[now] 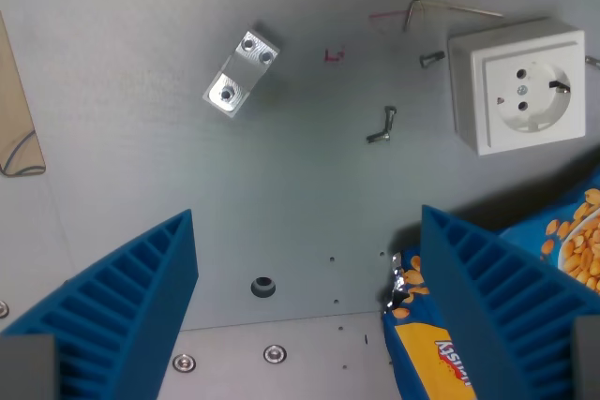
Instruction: Rotate around base negative y
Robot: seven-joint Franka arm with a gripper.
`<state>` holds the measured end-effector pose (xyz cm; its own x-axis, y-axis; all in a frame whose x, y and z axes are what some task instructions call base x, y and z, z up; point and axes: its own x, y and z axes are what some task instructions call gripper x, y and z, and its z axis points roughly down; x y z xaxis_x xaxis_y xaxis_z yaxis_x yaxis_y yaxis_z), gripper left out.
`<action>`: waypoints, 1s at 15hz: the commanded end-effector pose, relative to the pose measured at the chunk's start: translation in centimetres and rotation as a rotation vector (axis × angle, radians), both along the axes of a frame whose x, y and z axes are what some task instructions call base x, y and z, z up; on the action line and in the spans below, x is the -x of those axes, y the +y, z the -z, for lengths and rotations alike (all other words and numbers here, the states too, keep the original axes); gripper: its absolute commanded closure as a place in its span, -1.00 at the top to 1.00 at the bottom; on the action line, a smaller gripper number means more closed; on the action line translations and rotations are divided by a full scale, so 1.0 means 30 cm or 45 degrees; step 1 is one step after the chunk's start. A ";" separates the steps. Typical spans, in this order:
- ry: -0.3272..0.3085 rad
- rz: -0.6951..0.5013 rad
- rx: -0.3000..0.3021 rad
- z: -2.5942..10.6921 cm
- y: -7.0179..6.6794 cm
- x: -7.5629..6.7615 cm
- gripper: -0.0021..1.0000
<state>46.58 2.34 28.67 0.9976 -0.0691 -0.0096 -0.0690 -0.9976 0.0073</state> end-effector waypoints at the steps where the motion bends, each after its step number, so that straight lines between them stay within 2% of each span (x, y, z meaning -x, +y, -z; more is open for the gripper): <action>1: -0.024 0.000 0.000 -0.008 0.000 -0.001 1.00; 15: -0.262 0.000 0.000 -0.008 0.000 -0.001 1.00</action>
